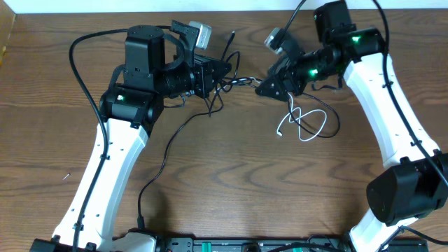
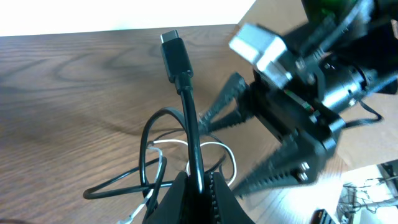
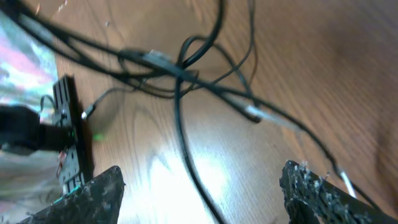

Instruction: Untangle cables

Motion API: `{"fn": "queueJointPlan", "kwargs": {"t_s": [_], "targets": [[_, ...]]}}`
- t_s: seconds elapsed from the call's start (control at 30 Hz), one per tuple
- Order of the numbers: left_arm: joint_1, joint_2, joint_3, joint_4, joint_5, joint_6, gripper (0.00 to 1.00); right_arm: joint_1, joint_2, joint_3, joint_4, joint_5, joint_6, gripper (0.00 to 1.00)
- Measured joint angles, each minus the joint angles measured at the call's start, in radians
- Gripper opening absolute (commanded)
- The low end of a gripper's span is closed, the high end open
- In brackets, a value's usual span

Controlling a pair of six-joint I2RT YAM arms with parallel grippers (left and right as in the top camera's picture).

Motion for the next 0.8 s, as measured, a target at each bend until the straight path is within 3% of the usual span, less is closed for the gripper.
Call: {"fn": "queueJointPlan", "kwargs": {"t_s": [0.6, 0.7, 0.8], "targets": [[0.0, 0.0, 0.0, -0.006, -0.007, 0.0, 0.08, 0.069, 0.0, -0.003, -0.018, 0.13, -0.07, 0.8], [0.0, 0.0, 0.0, -0.013, -0.007, 0.0, 0.08, 0.082, 0.0, -0.005, -0.016, 0.151, -0.071, 0.76], [0.0, 0.0, 0.0, -0.015, -0.007, 0.0, 0.08, 0.088, 0.0, -0.024, 0.004, 0.17, -0.074, 0.64]]}}
